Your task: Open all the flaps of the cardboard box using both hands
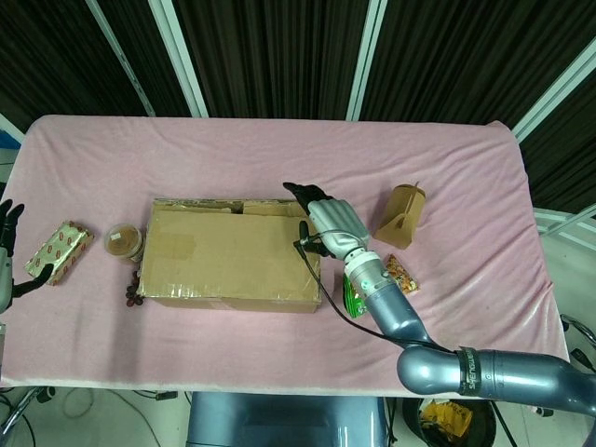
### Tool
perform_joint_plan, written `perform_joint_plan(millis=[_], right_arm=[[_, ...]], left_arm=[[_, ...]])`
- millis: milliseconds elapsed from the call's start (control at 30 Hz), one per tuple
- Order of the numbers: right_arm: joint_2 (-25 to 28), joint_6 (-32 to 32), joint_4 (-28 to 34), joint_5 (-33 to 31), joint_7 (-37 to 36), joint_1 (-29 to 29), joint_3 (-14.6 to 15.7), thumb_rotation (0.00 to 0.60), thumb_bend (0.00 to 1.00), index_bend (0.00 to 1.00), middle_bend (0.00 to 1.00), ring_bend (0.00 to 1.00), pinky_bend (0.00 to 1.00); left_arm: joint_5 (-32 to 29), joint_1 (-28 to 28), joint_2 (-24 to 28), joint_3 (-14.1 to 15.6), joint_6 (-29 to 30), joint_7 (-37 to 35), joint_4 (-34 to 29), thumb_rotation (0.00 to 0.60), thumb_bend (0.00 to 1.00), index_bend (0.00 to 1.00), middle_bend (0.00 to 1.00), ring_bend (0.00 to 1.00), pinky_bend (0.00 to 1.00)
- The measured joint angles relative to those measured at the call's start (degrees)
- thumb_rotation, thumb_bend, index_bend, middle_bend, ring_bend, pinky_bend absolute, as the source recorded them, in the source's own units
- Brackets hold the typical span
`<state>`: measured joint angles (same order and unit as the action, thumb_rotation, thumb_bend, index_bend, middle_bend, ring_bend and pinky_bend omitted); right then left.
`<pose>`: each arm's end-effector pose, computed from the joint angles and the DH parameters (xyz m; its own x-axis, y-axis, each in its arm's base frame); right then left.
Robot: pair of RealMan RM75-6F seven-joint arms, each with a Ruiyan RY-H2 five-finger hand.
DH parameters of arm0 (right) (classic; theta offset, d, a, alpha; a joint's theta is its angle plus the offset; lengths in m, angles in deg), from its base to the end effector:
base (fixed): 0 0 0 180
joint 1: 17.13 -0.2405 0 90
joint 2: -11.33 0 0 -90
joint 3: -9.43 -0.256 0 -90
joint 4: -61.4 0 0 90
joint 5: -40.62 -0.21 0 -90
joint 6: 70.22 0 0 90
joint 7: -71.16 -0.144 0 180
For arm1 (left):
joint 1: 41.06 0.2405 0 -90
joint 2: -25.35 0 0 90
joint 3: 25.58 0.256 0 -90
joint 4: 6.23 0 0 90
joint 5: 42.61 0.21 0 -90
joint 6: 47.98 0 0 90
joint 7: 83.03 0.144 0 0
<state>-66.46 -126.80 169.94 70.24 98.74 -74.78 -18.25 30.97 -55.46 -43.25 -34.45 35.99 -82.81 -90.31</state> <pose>-0.0002 -0.3655 0.0569 0.1087 -0.3389 0.9345 -0.9532 -0.3023 0.0012 -0.3152 0.2560 0.1746 0.4080 -0.1588 0.8991 0.9130 0.0699 -0.4020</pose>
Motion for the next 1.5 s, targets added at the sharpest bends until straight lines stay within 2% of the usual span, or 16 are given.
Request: perform_joint_plan(millis=[533, 800, 933, 1267, 1500], right_arm=[[-3.7, -1.1, -4.4, -4.3, -1.5, -4.2, 1.3, 0.600, 0.80, 0.02, 0.15, 0.12, 0.28], [-4.1, -1.2, -4.9, -5.5, -2.2, -4.7, 2.4, 0.600, 0.80, 0.03, 0.19, 0.20, 0.29], [-4.7, -1.4, -5.1, -5.8, -2.5, -5.1, 2.7, 0.600, 0.80, 0.03, 0.23, 0.27, 0.39], [-5.0, -2.1, -5.2, -7.0, -2.6, -6.0, 3.0, 0.600, 0.80, 0.03, 0.26, 0.35, 0.54], [-4.6, -2.7, -4.2, -6.9, -2.7, -6.7, 2.5, 0.600, 0.81, 0.03, 0.27, 0.39, 0.61]], left_arm=[[0.3, 0.4, 0.0, -0.9, -0.6, -1.0, 0.4, 0.600, 0.19, 0.00, 0.00, 0.00, 0.00], [0.1, 0.6, 0.1, -1.3, -1.0, -1.2, 0.5, 0.600, 0.19, 0.00, 0.00, 0.00, 0.00], [0.1, 0.6, 0.2, -1.5, -1.2, -1.5, 0.5, 0.600, 0.19, 0.00, 0.00, 0.00, 0.00], [0.1, 0.8, 0.3, -1.8, -1.6, -1.8, 0.6, 0.600, 0.19, 0.00, 0.00, 0.00, 0.00], [0.2, 0.8, 0.2, -2.0, -1.7, -1.9, 0.6, 0.600, 0.19, 0.00, 0.00, 0.00, 0.00]])
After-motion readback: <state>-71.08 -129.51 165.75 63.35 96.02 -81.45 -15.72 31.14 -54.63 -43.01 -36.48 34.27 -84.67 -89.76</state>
